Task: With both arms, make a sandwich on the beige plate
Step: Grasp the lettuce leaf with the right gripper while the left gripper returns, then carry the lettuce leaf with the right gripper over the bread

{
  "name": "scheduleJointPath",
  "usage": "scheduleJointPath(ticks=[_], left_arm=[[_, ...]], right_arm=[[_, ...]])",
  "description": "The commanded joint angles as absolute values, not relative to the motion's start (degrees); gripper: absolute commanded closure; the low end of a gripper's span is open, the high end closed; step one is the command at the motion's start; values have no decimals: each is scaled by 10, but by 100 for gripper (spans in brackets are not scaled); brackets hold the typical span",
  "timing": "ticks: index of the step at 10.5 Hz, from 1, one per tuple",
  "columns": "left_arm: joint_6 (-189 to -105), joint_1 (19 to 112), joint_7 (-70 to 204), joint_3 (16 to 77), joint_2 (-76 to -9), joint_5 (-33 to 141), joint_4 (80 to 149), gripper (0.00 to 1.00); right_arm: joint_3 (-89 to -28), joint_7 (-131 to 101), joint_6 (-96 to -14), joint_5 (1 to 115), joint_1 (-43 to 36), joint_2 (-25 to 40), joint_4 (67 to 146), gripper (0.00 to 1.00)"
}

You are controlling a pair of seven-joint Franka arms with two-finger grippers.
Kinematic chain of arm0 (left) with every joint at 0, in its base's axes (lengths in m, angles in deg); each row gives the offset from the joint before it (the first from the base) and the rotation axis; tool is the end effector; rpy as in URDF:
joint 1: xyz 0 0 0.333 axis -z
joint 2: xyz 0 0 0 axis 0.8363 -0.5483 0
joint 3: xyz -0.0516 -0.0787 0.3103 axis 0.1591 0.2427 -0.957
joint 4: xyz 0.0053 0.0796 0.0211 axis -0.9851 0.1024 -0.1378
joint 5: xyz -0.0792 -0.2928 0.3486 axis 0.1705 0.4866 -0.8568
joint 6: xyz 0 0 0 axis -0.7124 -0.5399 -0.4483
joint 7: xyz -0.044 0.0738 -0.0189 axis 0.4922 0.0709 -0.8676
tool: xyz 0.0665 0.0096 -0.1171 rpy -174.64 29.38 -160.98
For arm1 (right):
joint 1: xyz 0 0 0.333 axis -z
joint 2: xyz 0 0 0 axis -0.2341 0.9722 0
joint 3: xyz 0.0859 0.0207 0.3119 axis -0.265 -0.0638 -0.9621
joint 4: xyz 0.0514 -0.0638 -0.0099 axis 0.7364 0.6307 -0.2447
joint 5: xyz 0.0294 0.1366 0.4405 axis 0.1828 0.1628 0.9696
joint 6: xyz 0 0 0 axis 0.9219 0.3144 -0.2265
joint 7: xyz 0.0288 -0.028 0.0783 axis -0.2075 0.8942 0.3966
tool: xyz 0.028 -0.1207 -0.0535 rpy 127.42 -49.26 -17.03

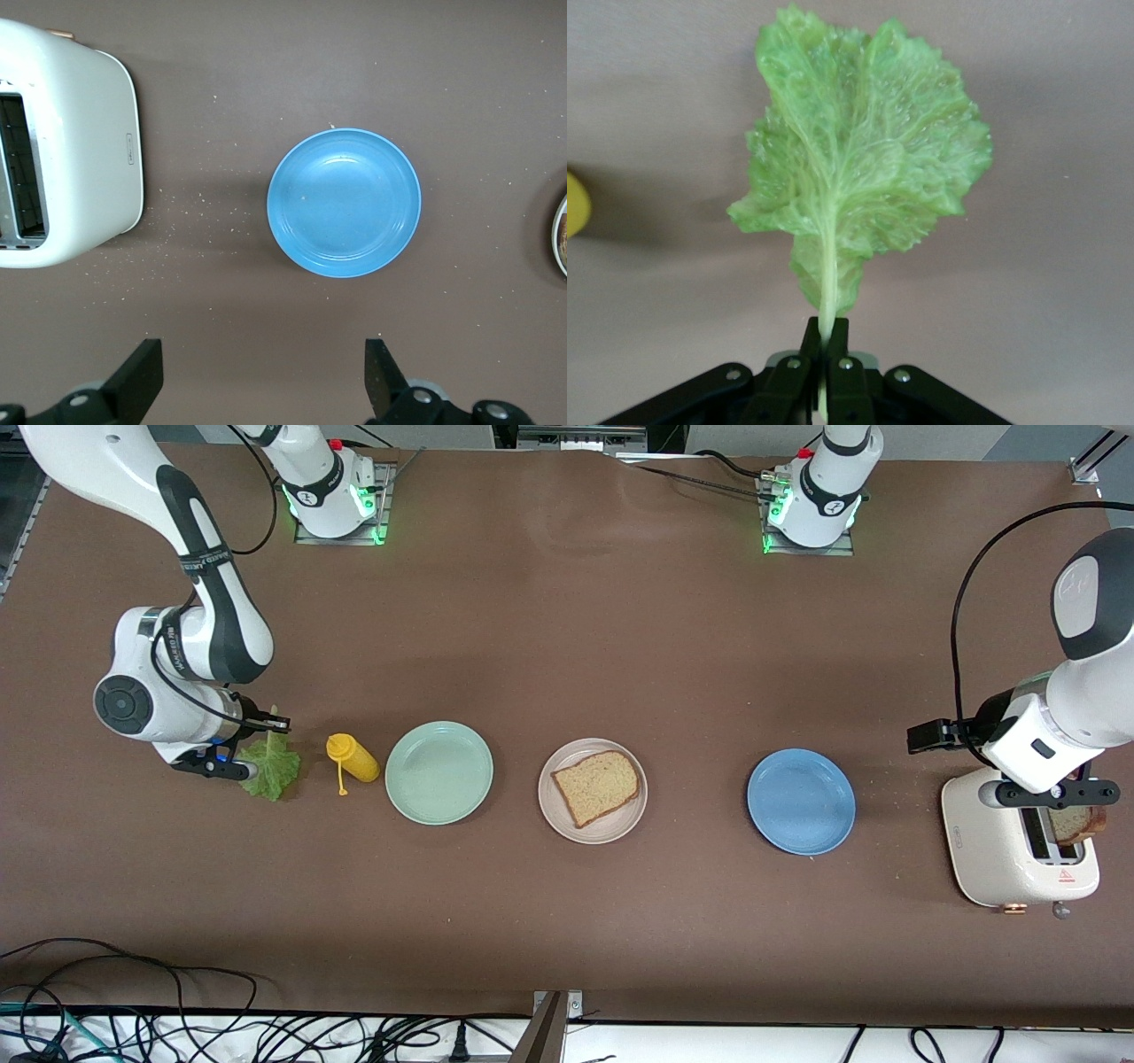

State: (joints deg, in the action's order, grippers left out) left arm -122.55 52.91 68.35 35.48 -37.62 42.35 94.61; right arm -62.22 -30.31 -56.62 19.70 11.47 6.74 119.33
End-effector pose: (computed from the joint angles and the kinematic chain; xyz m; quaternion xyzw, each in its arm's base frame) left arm 0.7215 -0.0240 0.4633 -0.9974 -0.0187 0.0693 0.0053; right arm 0.6265 0.0026 0.1860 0.9855 -0.0766 -0.1487 0.0298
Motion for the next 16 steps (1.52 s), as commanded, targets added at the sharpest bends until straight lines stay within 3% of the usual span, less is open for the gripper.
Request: scheduleJointPath(ticks=[1, 7, 9, 12, 16], left_arm=[[-1215, 527, 693, 362, -371, 413, 944, 0], [-1215, 526, 693, 362, -374, 409, 944, 0], [-1215, 527, 693, 362, -375, 408, 944, 0], [-1216, 526, 693, 362, -376, 407, 943, 0], [-1216, 526, 694, 361, -377, 407, 942, 0]], right_arm=[[-622, -313, -443, 192, 102, 65, 1104, 100], [-624, -359, -226, 200, 70, 55, 914, 100], [-624, -446, -213, 204, 18, 56, 883, 100], [-624, -645, -267, 213, -86, 73, 875, 100], [-624, -850, -436, 325, -162, 120, 873, 100]])
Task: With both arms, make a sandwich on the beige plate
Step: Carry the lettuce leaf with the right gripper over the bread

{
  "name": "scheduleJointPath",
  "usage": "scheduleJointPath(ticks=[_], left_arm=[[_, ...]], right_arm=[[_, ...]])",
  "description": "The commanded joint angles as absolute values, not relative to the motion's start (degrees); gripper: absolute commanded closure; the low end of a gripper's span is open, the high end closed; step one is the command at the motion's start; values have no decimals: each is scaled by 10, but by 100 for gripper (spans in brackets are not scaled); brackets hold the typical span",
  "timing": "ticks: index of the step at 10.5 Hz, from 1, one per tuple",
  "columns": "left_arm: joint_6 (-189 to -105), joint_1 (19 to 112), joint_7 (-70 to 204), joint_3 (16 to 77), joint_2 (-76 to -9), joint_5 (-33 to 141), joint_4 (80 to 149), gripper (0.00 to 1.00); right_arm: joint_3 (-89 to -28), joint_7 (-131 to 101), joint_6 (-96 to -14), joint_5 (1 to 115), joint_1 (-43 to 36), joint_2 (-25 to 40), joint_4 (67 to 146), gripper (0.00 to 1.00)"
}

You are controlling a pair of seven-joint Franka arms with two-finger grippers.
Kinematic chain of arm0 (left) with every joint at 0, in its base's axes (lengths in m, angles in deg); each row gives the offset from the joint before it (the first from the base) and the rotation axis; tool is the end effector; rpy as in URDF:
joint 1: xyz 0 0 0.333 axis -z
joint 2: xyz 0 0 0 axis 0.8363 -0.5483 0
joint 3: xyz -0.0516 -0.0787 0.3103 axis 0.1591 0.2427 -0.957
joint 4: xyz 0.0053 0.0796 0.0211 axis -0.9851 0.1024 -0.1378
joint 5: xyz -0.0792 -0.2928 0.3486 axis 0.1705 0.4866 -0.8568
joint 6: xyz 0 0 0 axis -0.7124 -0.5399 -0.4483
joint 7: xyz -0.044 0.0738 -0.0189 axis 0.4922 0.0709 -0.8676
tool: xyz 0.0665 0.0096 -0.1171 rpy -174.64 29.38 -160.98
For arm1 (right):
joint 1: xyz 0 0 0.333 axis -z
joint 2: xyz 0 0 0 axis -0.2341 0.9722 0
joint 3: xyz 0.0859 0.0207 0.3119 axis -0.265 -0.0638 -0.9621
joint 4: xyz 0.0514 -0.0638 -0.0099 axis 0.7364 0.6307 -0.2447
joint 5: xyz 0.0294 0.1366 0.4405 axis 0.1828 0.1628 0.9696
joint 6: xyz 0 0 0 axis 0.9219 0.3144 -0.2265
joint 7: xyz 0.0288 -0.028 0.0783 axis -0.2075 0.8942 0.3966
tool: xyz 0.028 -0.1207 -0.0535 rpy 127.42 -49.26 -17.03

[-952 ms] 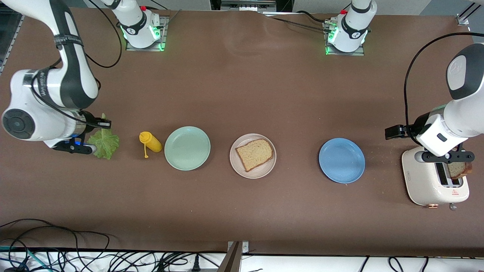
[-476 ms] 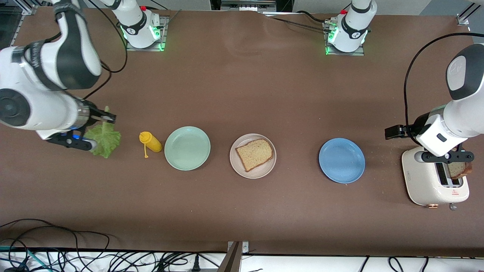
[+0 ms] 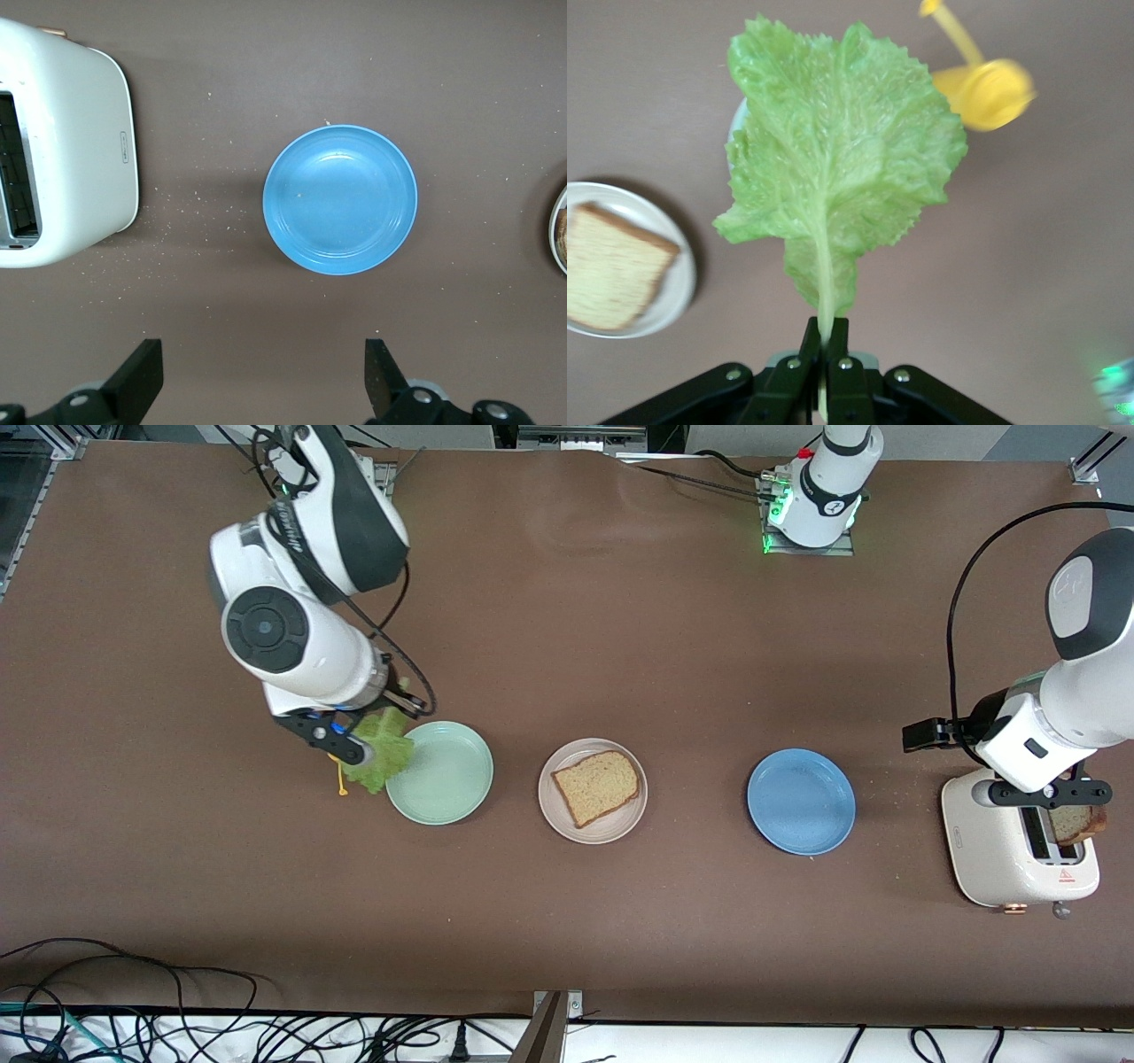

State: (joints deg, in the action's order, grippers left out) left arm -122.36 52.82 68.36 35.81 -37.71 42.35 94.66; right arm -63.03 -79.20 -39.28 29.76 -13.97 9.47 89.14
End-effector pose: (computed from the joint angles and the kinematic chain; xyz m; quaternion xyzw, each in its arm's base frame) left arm 0.7209 -0.0265 0.4616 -0.9972 -0.0166 0.0721 0.0045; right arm 0.6549 0.3506 0.3928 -0.9511 0.2941 0.0936 0.0083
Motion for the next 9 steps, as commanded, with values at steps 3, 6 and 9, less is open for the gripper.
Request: scheduleJointPath(ticks=[3, 6, 9], left_arm=[[-1216, 526, 694, 361, -378, 407, 942, 0], [-1216, 526, 694, 360, -378, 407, 942, 0], [-1216, 526, 694, 360, -378, 407, 942, 0]], right_arm=[[-624, -989, -607, 362, -219, 191, 842, 100], [-624, -1123, -717, 373, -271, 283, 775, 100], [-630, -1186, -841, 375, -308, 348, 771, 100]])
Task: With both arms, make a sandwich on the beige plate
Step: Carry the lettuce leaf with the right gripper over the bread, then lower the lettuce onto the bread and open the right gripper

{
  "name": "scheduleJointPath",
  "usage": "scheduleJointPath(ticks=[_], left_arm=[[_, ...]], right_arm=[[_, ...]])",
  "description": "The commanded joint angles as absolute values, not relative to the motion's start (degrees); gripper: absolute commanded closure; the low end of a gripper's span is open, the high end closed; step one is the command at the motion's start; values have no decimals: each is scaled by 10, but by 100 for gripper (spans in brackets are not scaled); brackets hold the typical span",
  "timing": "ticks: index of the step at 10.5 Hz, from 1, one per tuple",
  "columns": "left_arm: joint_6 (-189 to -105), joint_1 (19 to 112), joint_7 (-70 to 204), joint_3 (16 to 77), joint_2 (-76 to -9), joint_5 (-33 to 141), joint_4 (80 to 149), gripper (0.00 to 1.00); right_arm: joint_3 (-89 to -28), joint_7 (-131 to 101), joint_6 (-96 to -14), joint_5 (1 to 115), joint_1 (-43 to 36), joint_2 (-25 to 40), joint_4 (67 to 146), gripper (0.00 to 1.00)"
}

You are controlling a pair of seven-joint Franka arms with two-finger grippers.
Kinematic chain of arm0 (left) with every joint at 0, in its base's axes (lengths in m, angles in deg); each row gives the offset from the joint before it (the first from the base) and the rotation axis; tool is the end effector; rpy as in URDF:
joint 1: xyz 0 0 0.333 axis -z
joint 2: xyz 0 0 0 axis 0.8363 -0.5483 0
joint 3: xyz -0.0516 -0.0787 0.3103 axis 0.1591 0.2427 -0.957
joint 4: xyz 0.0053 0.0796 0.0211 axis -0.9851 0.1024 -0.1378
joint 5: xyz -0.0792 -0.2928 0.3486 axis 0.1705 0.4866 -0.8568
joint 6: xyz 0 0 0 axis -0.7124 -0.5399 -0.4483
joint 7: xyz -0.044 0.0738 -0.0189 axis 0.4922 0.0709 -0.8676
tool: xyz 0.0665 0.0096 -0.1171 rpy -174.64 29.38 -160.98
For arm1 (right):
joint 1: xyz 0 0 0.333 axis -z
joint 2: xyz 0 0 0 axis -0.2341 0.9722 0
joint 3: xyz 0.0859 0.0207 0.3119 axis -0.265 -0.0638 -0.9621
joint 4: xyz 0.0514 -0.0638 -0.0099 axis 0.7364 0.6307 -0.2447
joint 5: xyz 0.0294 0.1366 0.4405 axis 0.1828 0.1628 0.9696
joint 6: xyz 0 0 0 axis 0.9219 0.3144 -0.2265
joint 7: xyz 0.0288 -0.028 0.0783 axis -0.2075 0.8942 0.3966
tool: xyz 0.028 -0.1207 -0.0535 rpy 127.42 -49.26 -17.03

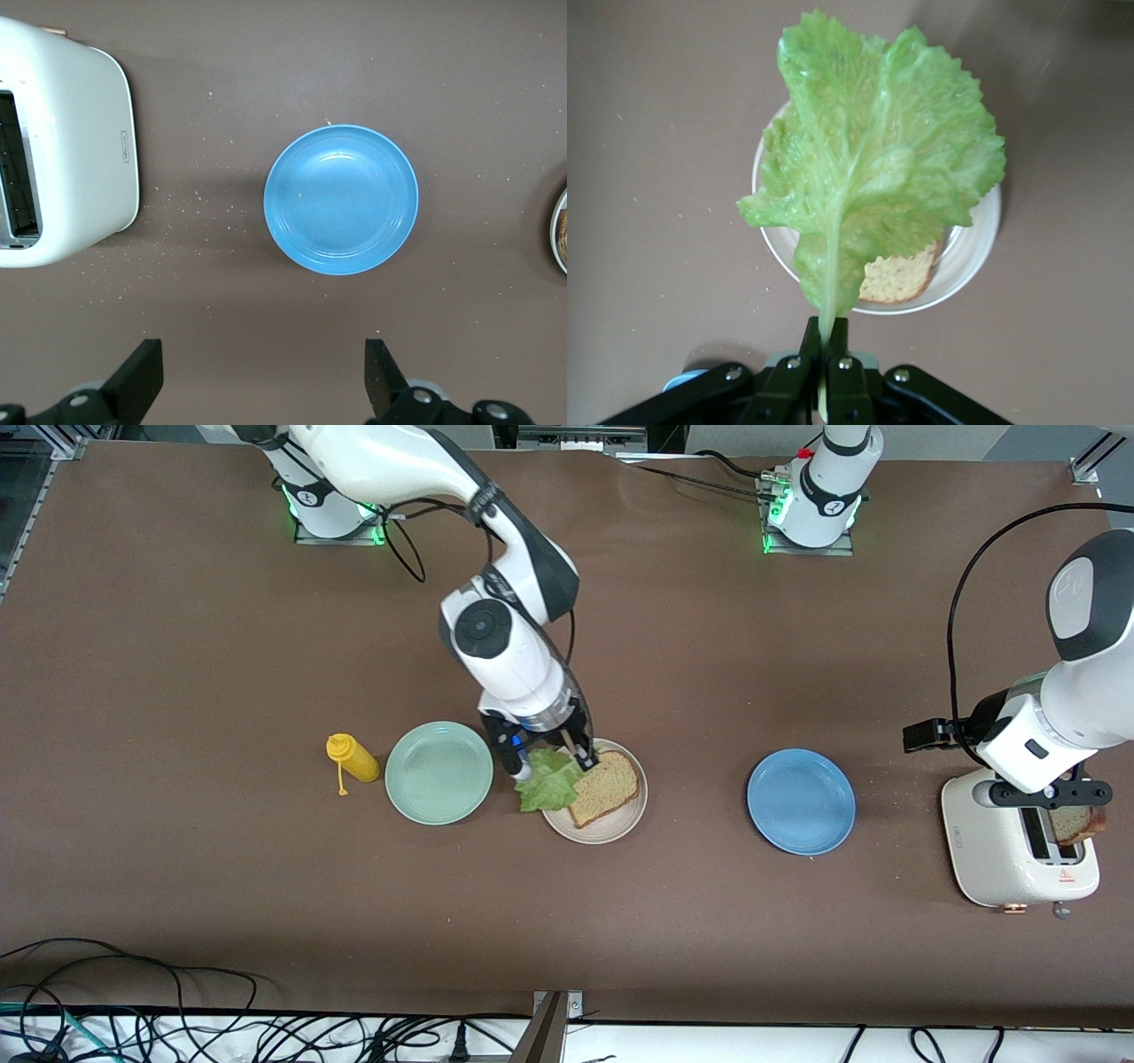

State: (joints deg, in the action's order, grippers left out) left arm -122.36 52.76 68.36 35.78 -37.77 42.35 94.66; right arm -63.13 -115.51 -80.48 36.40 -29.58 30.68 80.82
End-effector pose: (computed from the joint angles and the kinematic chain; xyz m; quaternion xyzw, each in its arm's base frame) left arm 0.7211 -0.0254 0.4608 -0.9972 -0.0174 0.0726 0.0045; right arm 0.6289 0.5838 0.2472 -0.8354 0.5098 0.0250 0.2041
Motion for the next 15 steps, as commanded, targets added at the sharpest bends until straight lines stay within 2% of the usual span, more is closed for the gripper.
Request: scheduleJointPath(ticks=[1, 3, 4, 5, 6, 8, 9, 12, 15], left_arm=[[-1216, 526, 694, 360, -378, 407, 942, 0], [-1216, 526, 694, 360, -378, 407, 942, 0], [-1217, 526, 694, 359, -379, 407, 942, 0], [-1217, 526, 694, 360, -378, 407, 942, 0], [-1217, 527, 694, 359, -379, 406, 942, 0], [-1217, 527, 694, 359, -379, 407, 942, 0], [-1217, 526, 694, 359, -379, 407, 942, 0], [-1217, 526, 694, 359, -379, 406, 942, 0], [-1217, 527, 694, 359, -379, 406, 941, 0]], right_arm=[[-643, -1190, -855, 375, -309, 359, 771, 100], [-644, -1191, -890, 373, -309, 373, 771, 100], [-644, -1193, -923, 373, -311, 387, 770, 69], [-644, -1192, -936, 373, -311, 388, 771, 14], [-643, -1189, -936, 368, -312, 385, 772, 0], [-641, -1188, -931, 334, -315, 375, 775, 0], [-636, -1185, -900, 325, -314, 362, 778, 0], [-628, -1149, -753, 270, -309, 310, 780, 0], [-601, -967, -578, 243, -310, 264, 790, 0]])
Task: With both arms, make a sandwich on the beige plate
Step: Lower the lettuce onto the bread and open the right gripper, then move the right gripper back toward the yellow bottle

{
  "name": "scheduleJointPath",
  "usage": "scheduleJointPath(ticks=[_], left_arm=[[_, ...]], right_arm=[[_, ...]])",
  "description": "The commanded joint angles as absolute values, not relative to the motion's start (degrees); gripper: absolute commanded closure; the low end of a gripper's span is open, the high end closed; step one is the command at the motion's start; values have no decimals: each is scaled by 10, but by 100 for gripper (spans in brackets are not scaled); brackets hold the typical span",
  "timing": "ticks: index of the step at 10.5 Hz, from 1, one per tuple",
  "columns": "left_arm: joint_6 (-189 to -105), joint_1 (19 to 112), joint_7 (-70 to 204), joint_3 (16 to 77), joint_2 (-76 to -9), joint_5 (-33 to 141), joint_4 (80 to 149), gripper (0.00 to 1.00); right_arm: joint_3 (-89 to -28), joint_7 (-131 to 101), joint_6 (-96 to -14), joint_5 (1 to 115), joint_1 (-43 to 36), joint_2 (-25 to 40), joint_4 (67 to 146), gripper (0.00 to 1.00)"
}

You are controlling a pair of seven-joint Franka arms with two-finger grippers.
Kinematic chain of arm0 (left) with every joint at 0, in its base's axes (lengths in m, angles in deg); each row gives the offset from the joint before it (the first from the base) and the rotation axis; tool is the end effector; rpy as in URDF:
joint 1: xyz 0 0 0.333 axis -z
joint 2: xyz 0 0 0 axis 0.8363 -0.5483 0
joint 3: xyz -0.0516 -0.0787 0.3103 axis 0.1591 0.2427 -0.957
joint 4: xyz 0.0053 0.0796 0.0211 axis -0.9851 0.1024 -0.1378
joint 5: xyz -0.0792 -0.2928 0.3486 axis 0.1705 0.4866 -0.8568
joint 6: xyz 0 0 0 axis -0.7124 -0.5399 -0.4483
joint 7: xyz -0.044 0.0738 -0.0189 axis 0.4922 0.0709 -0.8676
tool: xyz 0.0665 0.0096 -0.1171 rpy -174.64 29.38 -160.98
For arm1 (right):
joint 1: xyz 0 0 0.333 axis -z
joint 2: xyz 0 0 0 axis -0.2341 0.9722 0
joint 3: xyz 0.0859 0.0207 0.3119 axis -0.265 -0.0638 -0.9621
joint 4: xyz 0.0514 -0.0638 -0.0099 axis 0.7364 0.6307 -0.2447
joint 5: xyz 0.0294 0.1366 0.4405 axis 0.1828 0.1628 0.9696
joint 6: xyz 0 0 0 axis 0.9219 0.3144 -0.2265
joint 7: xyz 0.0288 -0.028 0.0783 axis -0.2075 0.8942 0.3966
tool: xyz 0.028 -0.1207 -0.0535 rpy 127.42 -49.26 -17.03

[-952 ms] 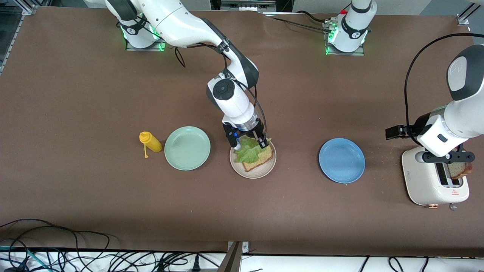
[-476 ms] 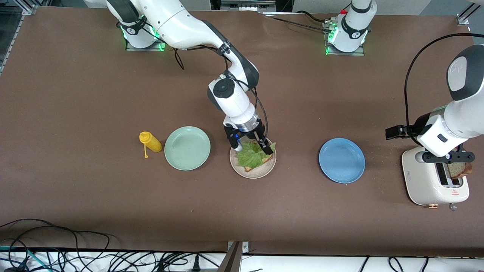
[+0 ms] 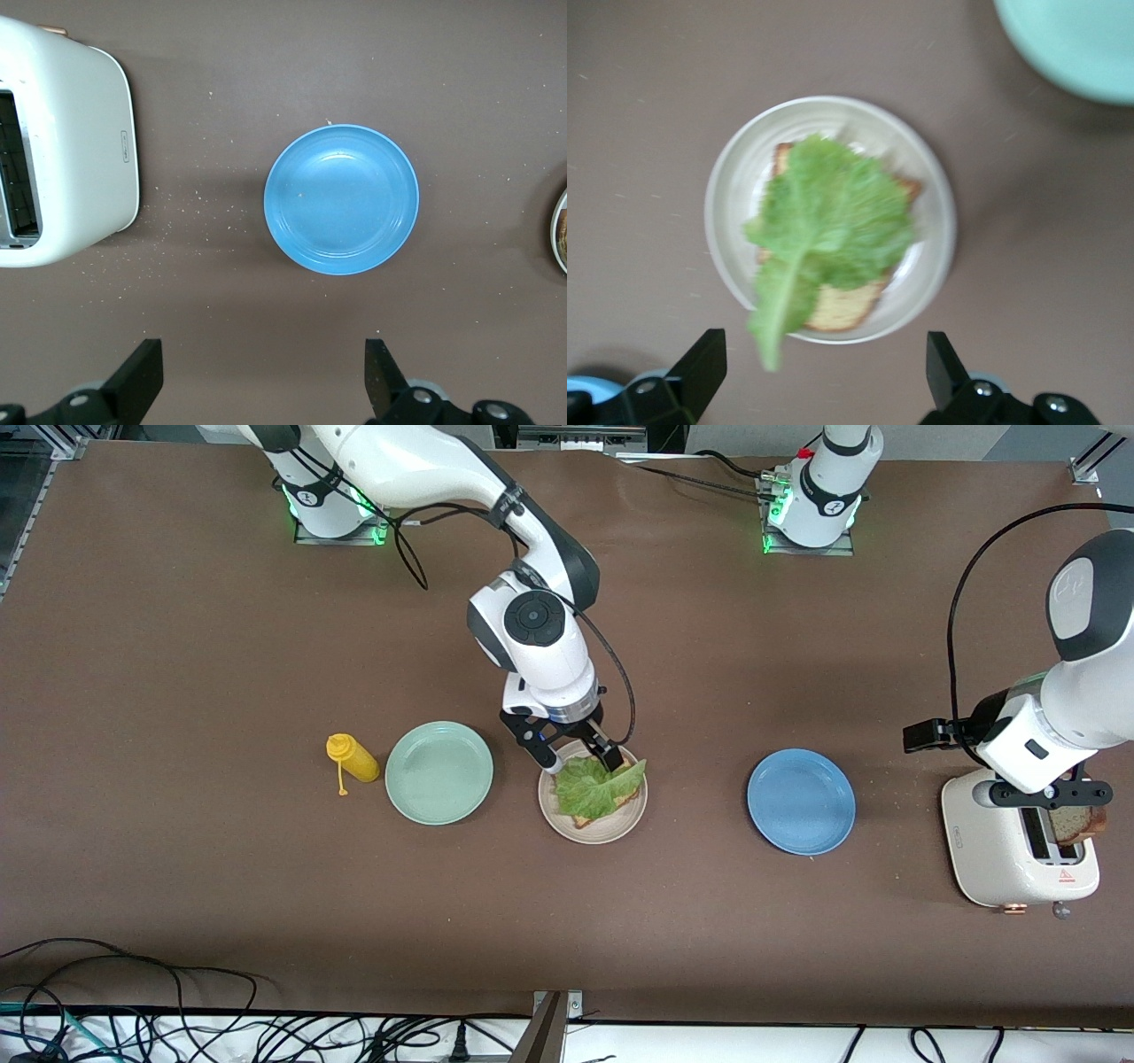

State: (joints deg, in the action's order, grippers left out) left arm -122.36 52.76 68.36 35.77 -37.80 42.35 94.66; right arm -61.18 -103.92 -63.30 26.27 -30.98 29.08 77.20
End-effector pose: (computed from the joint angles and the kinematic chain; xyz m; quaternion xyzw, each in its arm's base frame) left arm 0.7212 -0.0253 0.4604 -0.9972 -0.0175 0.0729 0.0045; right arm 0.6179 0.5737 0.2705 -0.9254 0.3697 -0.0159 0.0815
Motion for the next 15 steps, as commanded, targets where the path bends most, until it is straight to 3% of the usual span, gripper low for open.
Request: scheduleJointPath(ticks=[1, 5, 8, 10, 15], left_arm=[[-1217, 526, 694, 359, -379, 406, 941, 0], [-1217, 525, 694, 357, -379, 404, 940, 0], [-1217, 503, 733, 351, -378, 402, 937, 0], [-1217, 492, 768, 340, -377, 346, 935, 0], [-1282, 406, 867, 337, -394, 317, 936, 0]], right_arm=[[-589, -932, -545, 234, -310, 247, 799, 0], [-506, -710, -452, 219, -309, 130, 903, 0], [-428, -511, -373, 219, -310, 76, 932, 0], [-382, -392, -376, 221, -309, 38, 981, 0], [-267, -118, -389, 257, -306, 18, 1034, 0]])
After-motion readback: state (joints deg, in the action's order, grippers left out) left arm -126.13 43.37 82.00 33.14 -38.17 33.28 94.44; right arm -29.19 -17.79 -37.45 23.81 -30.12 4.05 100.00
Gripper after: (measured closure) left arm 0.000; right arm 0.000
